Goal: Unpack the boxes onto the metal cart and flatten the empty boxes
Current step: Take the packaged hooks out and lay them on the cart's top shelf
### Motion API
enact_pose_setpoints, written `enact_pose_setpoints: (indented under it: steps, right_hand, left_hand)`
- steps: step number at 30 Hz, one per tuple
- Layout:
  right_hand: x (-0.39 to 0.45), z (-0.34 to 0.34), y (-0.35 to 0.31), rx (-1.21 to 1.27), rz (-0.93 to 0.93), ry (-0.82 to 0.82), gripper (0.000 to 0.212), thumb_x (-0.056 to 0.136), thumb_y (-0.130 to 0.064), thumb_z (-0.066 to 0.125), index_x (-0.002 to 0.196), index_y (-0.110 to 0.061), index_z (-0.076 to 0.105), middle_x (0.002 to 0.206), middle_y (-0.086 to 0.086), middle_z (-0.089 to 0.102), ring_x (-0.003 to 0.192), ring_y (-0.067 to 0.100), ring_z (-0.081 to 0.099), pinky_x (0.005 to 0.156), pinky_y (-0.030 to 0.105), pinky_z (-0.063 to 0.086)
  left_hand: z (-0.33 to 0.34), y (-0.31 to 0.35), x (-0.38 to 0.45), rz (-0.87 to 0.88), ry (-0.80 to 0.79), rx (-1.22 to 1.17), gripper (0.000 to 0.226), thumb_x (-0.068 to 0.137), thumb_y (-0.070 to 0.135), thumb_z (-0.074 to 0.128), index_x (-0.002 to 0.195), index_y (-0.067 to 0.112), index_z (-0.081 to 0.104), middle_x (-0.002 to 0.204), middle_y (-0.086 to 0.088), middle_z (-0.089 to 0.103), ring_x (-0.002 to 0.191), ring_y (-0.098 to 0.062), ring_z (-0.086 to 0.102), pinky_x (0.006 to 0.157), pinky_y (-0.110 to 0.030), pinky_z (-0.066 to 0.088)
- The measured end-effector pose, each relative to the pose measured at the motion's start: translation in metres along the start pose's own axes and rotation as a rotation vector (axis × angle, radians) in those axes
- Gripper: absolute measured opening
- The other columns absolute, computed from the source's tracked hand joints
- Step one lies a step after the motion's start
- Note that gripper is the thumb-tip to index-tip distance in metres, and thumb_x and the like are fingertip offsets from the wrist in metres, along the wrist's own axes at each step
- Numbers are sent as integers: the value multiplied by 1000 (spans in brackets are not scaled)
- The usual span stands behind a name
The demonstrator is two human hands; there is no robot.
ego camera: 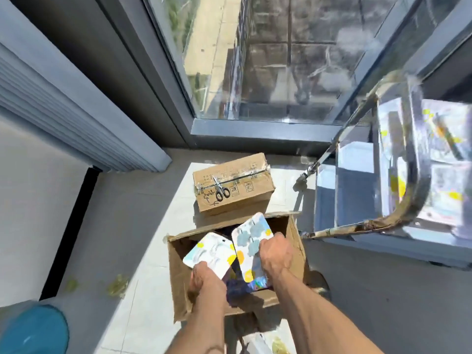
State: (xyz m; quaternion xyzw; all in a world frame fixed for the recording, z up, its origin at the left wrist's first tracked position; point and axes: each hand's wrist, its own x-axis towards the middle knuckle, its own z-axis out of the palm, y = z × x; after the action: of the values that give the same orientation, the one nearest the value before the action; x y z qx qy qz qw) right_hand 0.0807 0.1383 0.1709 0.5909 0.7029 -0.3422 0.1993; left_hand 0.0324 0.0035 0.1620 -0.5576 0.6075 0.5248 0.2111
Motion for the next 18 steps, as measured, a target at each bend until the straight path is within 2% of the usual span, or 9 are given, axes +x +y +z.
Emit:
enact_pose_setpoints:
  steps: [2,4,6,9,11,15,18]
  right_hand:
    - [-21,-44,-9,113,-8,12,31,94,-24,45,115,-6,58,113,14,62,105,30,59,84,37,47]
    - [-44,-99,-18,207,2,83,28,93,-24,47,112,-7,58,112,14,64,103,31,61,83,35,48]
    - [-63,-155,-25,326,27,161,26,91,-20,49,112,-7,59,111,14,65,101,31,62,79,33,47]
    - [-82,-236,-24,502,26,240,26,90,-16,49,111,-7,60,112,16,64,101,33,60,77,32,44]
    - [-89,-291,-16,592,25,300,28,89,-15,49,114,-6,59,114,19,63,104,35,59,80,33,46]
    - [-91,-384,14,697,65,441,38,89,-16,51,126,-7,56,122,19,62,111,36,58,86,34,46]
    - [-74,-438,46,779,97,519,37,88,-14,51,124,-5,56,120,21,63,109,37,59,82,34,46]
  left_hand:
    - [1,9,-32,54,-35,-10,42,74,20,57,112,2,63,108,-18,67,87,-36,68,77,-52,57]
    - [7,22,-83,97,-98,-9,47,75,19,52,118,1,60,114,-20,64,94,-37,66,83,-54,55]
    - [16,38,-136,123,-90,-49,47,74,17,52,116,-3,60,116,-23,63,95,-38,64,85,-51,54]
    - [40,62,-221,156,-117,-33,54,82,15,53,134,0,47,137,-24,48,120,-43,51,101,-48,45]
    - [63,70,-274,227,-188,-52,58,86,9,52,142,6,39,143,-22,42,126,-41,47,105,-48,42]
    - [109,65,-376,357,-338,7,46,83,-1,54,129,2,53,132,-22,54,112,-35,57,91,-42,49]
    - [156,41,-433,373,-442,21,40,77,-5,56,116,0,58,122,-19,60,107,-34,61,94,-49,51]
